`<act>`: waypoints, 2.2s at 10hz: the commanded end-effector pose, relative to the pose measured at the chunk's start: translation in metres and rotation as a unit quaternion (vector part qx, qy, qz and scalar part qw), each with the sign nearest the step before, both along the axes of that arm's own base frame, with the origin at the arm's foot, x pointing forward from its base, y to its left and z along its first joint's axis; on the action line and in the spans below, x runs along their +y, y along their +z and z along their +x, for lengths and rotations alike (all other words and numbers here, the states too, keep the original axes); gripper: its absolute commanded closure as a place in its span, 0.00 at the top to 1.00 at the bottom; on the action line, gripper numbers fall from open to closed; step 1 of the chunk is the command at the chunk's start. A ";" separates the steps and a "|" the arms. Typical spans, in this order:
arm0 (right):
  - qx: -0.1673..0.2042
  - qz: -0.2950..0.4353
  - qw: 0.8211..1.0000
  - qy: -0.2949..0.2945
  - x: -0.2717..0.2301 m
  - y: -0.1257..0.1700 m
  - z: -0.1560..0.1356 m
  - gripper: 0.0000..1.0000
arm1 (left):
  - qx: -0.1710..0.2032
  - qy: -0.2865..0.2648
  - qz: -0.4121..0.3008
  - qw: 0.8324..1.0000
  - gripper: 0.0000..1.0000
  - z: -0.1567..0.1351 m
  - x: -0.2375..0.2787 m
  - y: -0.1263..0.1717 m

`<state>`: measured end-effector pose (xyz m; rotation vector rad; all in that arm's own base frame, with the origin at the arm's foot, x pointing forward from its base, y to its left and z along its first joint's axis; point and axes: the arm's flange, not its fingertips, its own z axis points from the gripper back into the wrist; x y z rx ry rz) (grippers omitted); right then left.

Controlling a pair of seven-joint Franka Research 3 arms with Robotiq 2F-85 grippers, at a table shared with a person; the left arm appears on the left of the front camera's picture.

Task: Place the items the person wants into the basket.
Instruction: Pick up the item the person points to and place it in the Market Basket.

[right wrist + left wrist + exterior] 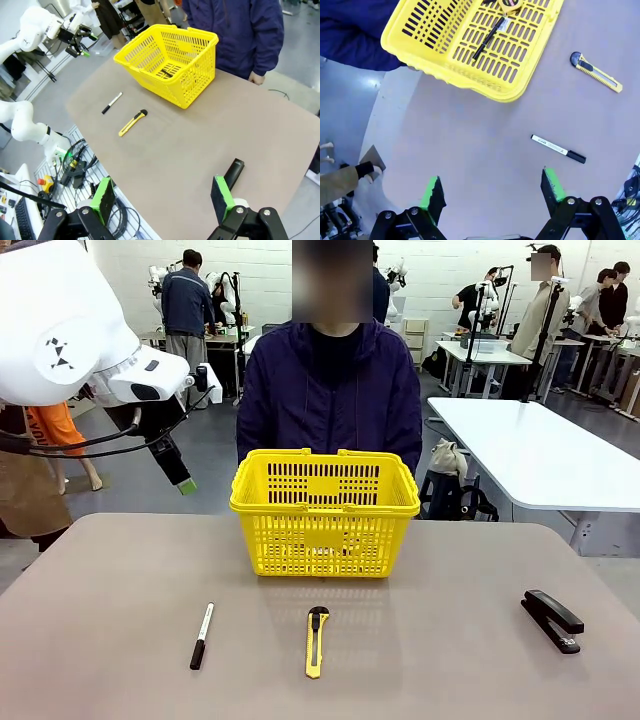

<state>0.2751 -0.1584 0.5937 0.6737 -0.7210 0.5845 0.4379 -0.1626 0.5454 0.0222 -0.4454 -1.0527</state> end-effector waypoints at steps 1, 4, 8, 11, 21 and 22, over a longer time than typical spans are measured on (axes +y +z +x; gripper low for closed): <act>-0.002 0.007 1.000 0.002 0.000 0.000 0.001 1.00 | -0.011 -0.004 0.001 1.000 1.00 -0.009 -0.006 0.007; -0.002 0.007 1.000 0.002 0.000 0.000 0.001 1.00 | -0.011 -0.004 0.001 1.000 1.00 -0.009 -0.006 0.007; -0.002 0.007 1.000 0.002 0.000 0.000 0.001 1.00 | -0.008 -0.006 0.000 1.000 1.00 -0.006 -0.005 0.007; -0.002 0.007 1.000 0.002 0.000 0.000 0.001 1.00 | 0.097 -0.078 -0.167 0.978 1.00 -0.042 0.102 0.049; -0.002 0.007 1.000 0.002 0.000 0.000 0.001 1.00 | -0.023 -0.100 -0.353 0.930 1.00 -0.101 0.342 0.051; -0.002 0.007 1.000 0.002 0.000 0.000 0.001 1.00 | -0.018 -0.107 -0.364 0.925 1.00 -0.096 0.346 0.050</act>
